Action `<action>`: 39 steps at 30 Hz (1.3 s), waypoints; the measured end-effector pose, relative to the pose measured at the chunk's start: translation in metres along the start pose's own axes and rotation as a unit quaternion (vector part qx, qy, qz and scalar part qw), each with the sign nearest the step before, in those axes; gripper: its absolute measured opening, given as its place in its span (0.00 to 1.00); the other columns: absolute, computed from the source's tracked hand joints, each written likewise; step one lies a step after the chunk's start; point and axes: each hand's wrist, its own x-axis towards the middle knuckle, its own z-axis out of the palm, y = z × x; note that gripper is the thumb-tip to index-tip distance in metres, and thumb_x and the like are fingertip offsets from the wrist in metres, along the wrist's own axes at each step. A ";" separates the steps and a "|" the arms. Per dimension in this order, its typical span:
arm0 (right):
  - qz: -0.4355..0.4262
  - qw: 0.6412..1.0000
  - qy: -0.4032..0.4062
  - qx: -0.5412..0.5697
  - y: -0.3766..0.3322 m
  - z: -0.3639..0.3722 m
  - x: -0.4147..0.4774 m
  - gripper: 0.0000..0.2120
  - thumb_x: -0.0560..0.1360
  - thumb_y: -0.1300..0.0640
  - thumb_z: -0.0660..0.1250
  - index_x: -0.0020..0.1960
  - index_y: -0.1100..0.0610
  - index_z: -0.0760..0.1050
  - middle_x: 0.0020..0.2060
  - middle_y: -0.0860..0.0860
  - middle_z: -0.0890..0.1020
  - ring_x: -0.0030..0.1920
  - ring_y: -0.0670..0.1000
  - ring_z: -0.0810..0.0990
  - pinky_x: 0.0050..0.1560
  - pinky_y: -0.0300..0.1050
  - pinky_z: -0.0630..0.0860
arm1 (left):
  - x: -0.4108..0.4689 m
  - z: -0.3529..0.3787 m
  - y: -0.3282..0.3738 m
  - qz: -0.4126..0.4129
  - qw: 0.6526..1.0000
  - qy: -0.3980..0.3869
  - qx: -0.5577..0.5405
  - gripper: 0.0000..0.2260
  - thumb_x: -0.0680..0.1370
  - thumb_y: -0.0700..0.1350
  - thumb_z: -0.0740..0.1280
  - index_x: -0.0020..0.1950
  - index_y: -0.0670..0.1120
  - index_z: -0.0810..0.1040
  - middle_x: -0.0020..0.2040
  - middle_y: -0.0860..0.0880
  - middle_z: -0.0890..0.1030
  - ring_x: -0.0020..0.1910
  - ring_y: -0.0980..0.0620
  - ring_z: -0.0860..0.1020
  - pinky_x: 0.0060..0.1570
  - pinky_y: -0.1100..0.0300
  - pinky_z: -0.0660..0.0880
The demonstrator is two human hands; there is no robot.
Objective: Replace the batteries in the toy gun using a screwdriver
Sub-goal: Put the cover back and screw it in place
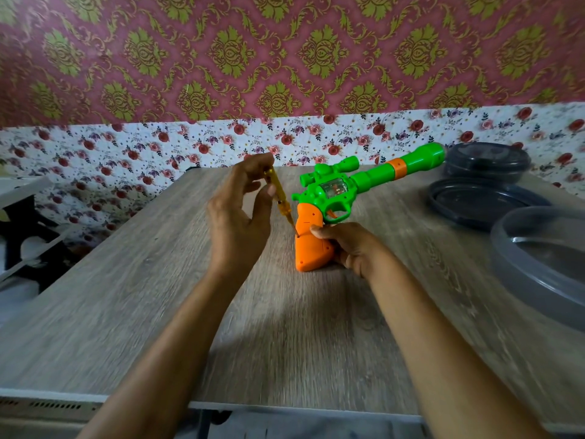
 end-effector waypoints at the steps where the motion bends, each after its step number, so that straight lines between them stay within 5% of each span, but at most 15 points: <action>1: 0.002 1.000 0.000 0.001 0.000 0.000 0.000 0.20 0.74 0.65 0.64 0.66 0.63 0.70 0.62 0.63 0.75 0.41 0.52 0.77 0.44 0.57 0.76 | 0.000 0.000 -0.001 0.001 1.000 -0.001 0.013 0.14 0.76 0.36 0.64 0.61 0.42 0.75 0.51 0.54 0.79 0.51 0.63 0.77 0.53 0.62 0.77; 7: 0.000 1.000 0.001 0.006 0.000 0.000 0.000 0.20 0.75 0.66 0.63 0.67 0.64 0.69 0.52 0.59 0.78 0.41 0.52 0.77 0.50 0.57 0.72 | -0.002 0.001 0.007 0.035 0.999 -0.005 0.002 0.10 0.75 0.42 0.69 0.56 0.47 0.77 0.52 0.56 0.75 0.47 0.62 0.77 0.44 0.68 0.75; 12: -0.004 1.000 0.011 0.000 -0.001 0.000 0.001 0.21 0.74 0.67 0.64 0.67 0.63 0.69 0.62 0.62 0.75 0.54 0.57 0.76 0.50 0.57 0.73 | 0.000 -0.001 0.004 0.002 1.000 0.022 0.002 0.08 0.73 0.40 0.71 0.50 0.48 0.76 0.45 0.57 0.73 0.41 0.62 0.76 0.39 0.68 0.75; 17: 0.002 1.000 -0.010 -0.004 0.000 0.001 -0.001 0.20 0.75 0.66 0.63 0.66 0.63 0.69 0.44 0.55 0.79 0.39 0.51 0.77 0.31 0.50 0.79 | 0.000 0.000 0.002 -0.012 1.000 -0.005 -0.019 0.12 0.76 0.35 0.66 0.57 0.46 0.73 0.49 0.52 0.79 0.48 0.58 0.80 0.49 0.64 0.77; 24: -0.006 1.000 -0.002 0.001 0.001 -0.001 0.002 0.21 0.74 0.67 0.63 0.66 0.63 0.69 0.53 0.59 0.76 0.46 0.55 0.77 0.49 0.59 0.72 | -0.001 0.001 0.007 0.004 1.000 -0.007 -0.023 0.09 0.75 0.38 0.69 0.52 0.48 0.75 0.49 0.54 0.74 0.46 0.63 0.77 0.44 0.69 0.76; 29: -0.001 1.000 -0.003 0.002 0.000 0.000 0.000 0.21 0.74 0.66 0.64 0.67 0.63 0.69 0.56 0.61 0.76 0.44 0.54 0.77 0.41 0.55 0.75 | -0.001 -0.001 0.004 -0.012 0.999 0.014 -0.027 0.08 0.73 0.38 0.70 0.51 0.46 0.77 0.43 0.56 0.78 0.42 0.61 0.79 0.43 0.66 0.77; 33: 0.001 1.000 0.003 0.003 0.000 0.001 -0.001 0.20 0.74 0.66 0.64 0.66 0.63 0.69 0.62 0.64 0.75 0.41 0.53 0.77 0.38 0.55 0.75 | -0.001 0.000 0.003 -0.020 0.998 -0.030 -0.045 0.14 0.76 0.36 0.66 0.61 0.46 0.72 0.54 0.54 0.80 0.52 0.57 0.81 0.53 0.64 0.77; 39: 0.002 1.000 -0.002 0.000 -0.001 0.000 0.000 0.20 0.75 0.66 0.63 0.66 0.63 0.69 0.62 0.64 0.75 0.48 0.57 0.76 0.49 0.60 0.72 | -0.002 0.002 0.005 0.017 0.998 -0.057 -0.028 0.13 0.77 0.38 0.65 0.60 0.49 0.75 0.54 0.48 0.77 0.52 0.60 0.78 0.49 0.67 0.76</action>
